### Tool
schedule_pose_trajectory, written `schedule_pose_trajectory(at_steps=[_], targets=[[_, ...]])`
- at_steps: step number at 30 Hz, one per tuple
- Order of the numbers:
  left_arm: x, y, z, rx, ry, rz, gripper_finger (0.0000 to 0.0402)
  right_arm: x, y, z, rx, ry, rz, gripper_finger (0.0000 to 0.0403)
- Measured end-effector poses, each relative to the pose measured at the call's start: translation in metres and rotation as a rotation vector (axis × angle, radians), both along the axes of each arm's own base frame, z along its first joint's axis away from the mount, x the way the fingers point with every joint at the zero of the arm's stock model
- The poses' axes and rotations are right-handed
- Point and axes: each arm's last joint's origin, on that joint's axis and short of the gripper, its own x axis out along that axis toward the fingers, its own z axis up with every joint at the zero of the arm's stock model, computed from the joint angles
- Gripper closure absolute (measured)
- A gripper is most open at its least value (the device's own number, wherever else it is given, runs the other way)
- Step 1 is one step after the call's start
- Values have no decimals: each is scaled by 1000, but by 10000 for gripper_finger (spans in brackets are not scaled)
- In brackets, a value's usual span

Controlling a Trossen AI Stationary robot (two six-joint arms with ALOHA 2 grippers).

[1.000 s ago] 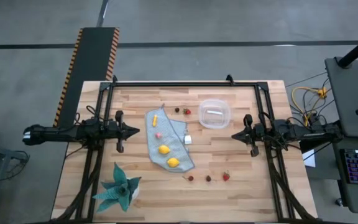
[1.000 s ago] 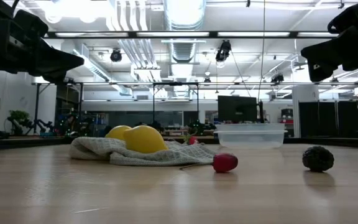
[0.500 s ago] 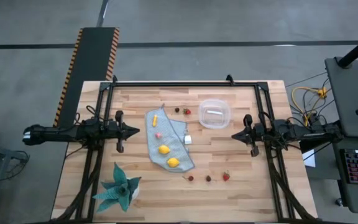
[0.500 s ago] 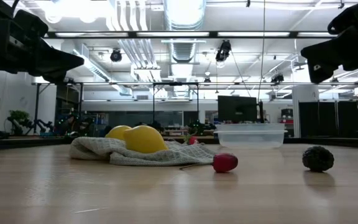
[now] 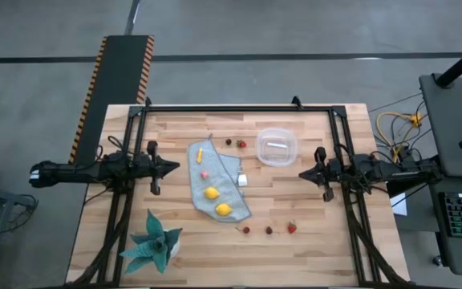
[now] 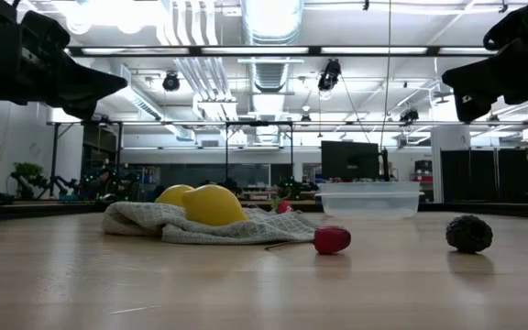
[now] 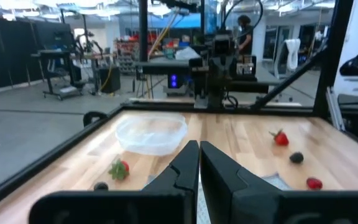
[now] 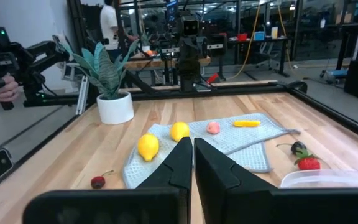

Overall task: Pick and placing Produce into tupperware
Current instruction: Put the bottom red strawberry into the transparent bin

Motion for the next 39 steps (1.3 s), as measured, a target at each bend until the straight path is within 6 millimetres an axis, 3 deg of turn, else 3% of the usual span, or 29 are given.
schedule_pose_trajectory(at_steps=[5,12,18,25,27,32,36,39], targets=[[0,1,0,42,5,42,402,-1,1,7,51,-16,28,361],[-1,3,0,-6,-3,104,401,-1,4,23,102,-7,131,248],[-1,4,0,-5,-3,128,402,-3,6,71,86,-83,185,173],[-1,4,0,1,0,128,402,0,16,127,112,-91,384,155],[0,4,0,1,4,128,401,8,20,133,112,0,376,158],[0,4,-1,2,9,128,402,30,27,128,98,414,250,163],[0,4,-1,2,9,128,401,44,29,122,189,714,82,163],[0,4,-1,2,9,127,401,56,33,117,272,843,12,163]])
